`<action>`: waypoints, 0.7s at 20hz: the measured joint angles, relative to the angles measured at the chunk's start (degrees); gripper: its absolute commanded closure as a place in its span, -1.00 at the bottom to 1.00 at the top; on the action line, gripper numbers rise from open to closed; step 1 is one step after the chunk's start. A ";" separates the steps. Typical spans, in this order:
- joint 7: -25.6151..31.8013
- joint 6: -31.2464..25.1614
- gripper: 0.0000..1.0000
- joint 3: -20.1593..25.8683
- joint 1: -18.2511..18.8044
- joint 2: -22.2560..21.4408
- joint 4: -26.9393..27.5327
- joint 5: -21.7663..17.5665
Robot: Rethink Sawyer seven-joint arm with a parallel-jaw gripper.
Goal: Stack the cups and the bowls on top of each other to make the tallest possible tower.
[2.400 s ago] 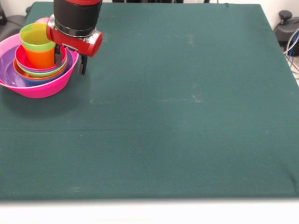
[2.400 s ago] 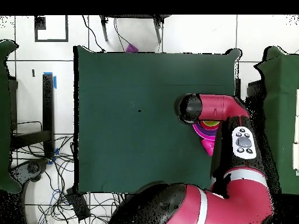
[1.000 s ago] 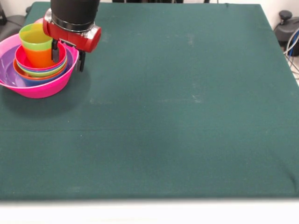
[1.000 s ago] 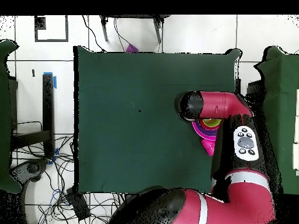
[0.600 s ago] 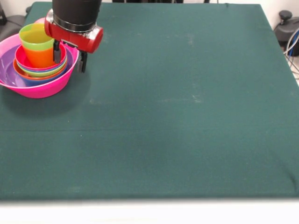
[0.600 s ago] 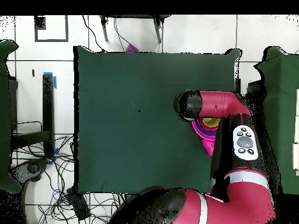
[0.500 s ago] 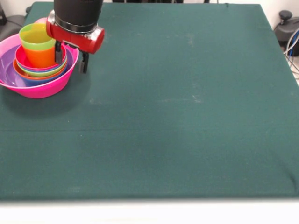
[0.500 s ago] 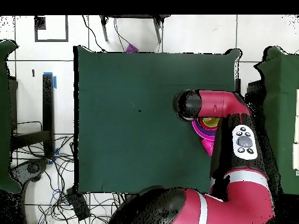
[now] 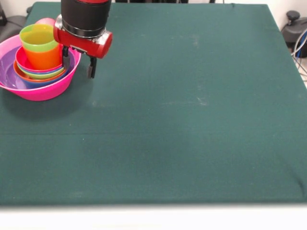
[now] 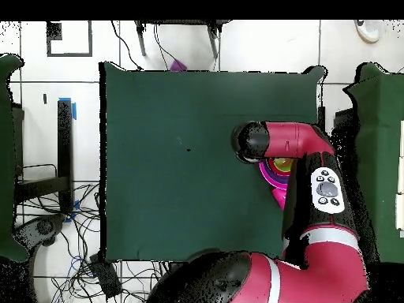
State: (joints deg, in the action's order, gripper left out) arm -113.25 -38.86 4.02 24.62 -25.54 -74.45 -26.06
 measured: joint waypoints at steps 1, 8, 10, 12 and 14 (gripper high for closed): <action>0.00 0.01 -1.00 0.03 -0.01 0.02 0.01 0.00; 0.00 0.01 -1.00 0.09 -0.01 0.16 0.01 0.00; 0.00 0.01 -1.00 0.09 -0.01 0.26 0.01 0.00; 0.00 0.01 -1.00 0.09 -0.01 0.36 0.02 0.00; 0.00 0.01 -1.00 0.09 -0.01 0.68 0.13 0.01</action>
State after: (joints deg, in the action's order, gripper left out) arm -113.25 -38.84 4.11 24.62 -24.87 -74.31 -26.05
